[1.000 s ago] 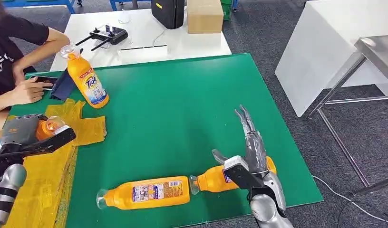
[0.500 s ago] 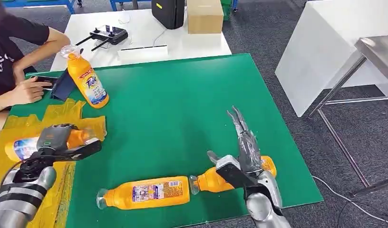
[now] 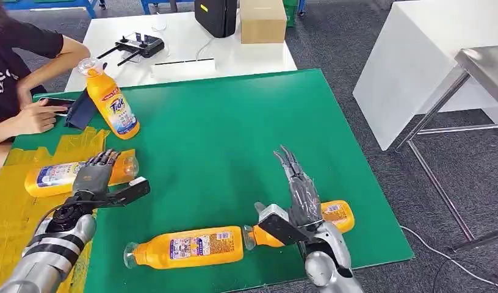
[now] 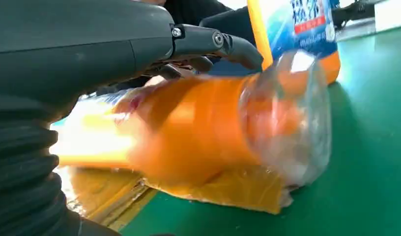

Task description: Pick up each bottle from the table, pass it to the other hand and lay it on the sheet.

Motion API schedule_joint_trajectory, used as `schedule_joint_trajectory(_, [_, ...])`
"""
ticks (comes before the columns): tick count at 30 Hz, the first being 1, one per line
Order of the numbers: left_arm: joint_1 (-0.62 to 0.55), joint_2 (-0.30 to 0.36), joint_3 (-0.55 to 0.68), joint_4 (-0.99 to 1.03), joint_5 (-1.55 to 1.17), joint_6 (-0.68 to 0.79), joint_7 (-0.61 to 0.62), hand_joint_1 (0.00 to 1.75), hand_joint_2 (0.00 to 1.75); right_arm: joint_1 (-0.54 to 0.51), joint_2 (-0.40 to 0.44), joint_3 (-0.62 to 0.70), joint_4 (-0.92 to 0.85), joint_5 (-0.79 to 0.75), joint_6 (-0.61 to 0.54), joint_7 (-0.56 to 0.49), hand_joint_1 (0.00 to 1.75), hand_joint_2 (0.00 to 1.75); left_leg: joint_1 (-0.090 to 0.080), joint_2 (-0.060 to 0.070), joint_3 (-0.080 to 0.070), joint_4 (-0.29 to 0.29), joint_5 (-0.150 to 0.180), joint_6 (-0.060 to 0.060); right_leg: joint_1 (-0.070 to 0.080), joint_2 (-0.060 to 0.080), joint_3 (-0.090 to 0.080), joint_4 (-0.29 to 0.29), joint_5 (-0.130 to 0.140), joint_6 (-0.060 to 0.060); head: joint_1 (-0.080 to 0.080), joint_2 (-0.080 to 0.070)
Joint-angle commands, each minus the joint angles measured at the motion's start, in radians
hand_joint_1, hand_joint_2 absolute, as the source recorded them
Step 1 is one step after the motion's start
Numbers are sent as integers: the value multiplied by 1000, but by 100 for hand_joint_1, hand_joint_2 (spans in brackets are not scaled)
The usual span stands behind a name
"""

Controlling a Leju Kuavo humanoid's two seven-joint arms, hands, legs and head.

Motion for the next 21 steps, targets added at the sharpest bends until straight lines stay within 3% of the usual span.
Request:
schedule_joint_trajectory(1, [13, -82, 109, -42, 83, 131, -25, 0, 175, -41, -4, 38, 120, 4, 1, 11, 0, 175, 1, -2, 3, -1, -1, -1, 1, 1, 3, -1, -1, 0, 0, 0])
schedule_joint_trajectory(11, [28, -89, 120, -64, 99, 125, -32, 0, 175, -39, -1, 39, 126, 4, 0, 11, 0, 175, 2, -3, 4, 0, -2, -2, 2, 1, 5, -1, -1, -1, 0, 0])
schedule_joint_trajectory(12, [33, -100, 138, -75, 144, 135, -54, 0, 175, -39, -1, 37, 124, 3, -1, 12, 0, 175, 1, -2, 2, 0, -1, -1, 1, 1, 2, -1, 0, 0, 0, 0])
schedule_joint_trajectory(14, [77, -174, 242, -169, 512, 52, -274, 0, 175, -33, 9, 35, 151, -36, 31, 18, 0, 175, 1, -2, 1, 0, 0, -1, 0, 1, 2, -1, 0, 0, 0, 0])
schedule_joint_trajectory(16, [139, -207, 255, -288, 711, -2, -379, 0, 175, -42, 9, 81, 198, -32, 42, 10, 0, 175, 1, -2, 2, -1, 0, -1, 0, 1, 2, -1, 0, 0, 0, 0])
schedule_joint_trajectory(21, [191, -208, 222, -388, 787, -30, -373, 0, 175, -55, 22, 139, 226, -26, 40, 3, 0, 175, 1, 0, 3, 0, -2, -1, 1, 3, 4, -1, -1, 0, 0, 0])
